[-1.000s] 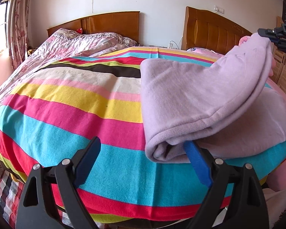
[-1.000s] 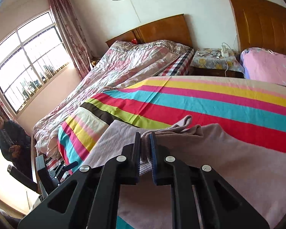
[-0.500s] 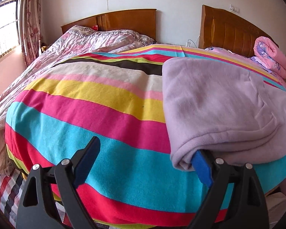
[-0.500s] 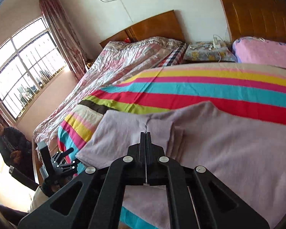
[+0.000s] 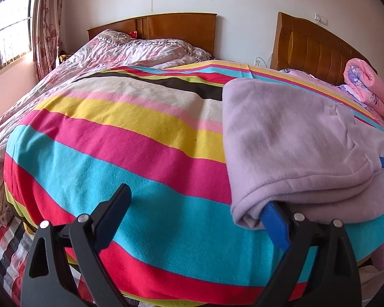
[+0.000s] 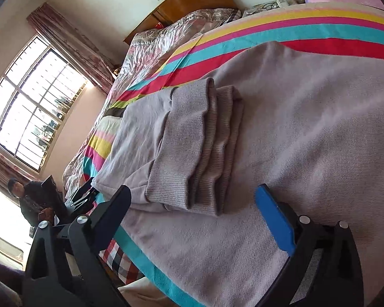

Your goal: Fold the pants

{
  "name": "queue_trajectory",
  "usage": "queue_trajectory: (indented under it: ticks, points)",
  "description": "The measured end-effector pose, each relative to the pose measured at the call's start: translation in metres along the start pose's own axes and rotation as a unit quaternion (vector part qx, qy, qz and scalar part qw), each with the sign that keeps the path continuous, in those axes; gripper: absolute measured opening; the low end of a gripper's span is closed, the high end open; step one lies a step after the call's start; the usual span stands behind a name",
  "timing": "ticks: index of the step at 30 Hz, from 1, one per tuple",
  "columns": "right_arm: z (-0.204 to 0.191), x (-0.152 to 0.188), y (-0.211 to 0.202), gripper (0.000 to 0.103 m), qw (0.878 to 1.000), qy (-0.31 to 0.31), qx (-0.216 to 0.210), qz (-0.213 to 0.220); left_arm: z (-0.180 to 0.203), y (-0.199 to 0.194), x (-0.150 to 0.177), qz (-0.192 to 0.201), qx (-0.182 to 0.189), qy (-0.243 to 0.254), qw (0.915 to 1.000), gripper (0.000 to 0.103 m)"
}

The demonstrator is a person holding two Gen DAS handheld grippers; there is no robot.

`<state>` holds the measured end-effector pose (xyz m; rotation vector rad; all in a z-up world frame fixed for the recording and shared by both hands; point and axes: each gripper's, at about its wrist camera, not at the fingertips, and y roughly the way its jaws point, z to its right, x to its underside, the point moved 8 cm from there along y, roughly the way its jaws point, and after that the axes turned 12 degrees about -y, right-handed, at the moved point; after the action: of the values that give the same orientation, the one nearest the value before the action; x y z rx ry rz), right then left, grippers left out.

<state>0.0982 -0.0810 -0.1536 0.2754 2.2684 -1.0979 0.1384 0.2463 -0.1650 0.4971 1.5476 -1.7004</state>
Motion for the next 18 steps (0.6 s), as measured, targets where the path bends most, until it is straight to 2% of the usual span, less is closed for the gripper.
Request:
queue_trajectory:
  ticks: [2, 4, 5, 6, 11, 15, 18]
  points:
    - [-0.011, -0.001, 0.017, 0.075, 0.999, -0.016, 0.008, -0.034, 0.001, -0.001, 0.001, 0.000, 0.002, 0.001, 1.0000, 0.094]
    - [-0.021, -0.004, 0.026, 0.072, 0.998, -0.037, 0.026, -0.044, 0.000, -0.001, 0.001, 0.000, 0.003, 0.001, 1.0000, 0.095]
    - [-0.021, -0.005, 0.028, 0.045, 0.997, -0.039, 0.044, -0.048, -0.001, 0.000, 0.001, 0.000, 0.004, -0.002, 1.0000, 0.095]
    - [-0.018, -0.006, 0.025, 0.014, 0.997, -0.037, 0.059, -0.041, -0.002, 0.000, 0.001, -0.001, 0.004, -0.004, 1.0000, 0.095]
    - [-0.035, -0.003, -0.015, 0.011, 0.997, -0.045, 0.062, 0.008, 0.001, -0.002, -0.001, 0.001, -0.006, 0.018, 0.9998, 0.095]
    - [-0.020, 0.019, 0.009, 0.011, 0.997, -0.037, 0.068, -0.030, -0.003, 0.002, -0.002, -0.005, -0.004, 0.013, 0.9999, 0.098]
    - [-0.012, 0.019, 0.012, 0.010, 0.998, -0.023, 0.049, -0.021, -0.005, 0.001, 0.000, -0.014, -0.009, 0.006, 0.9999, 0.099]
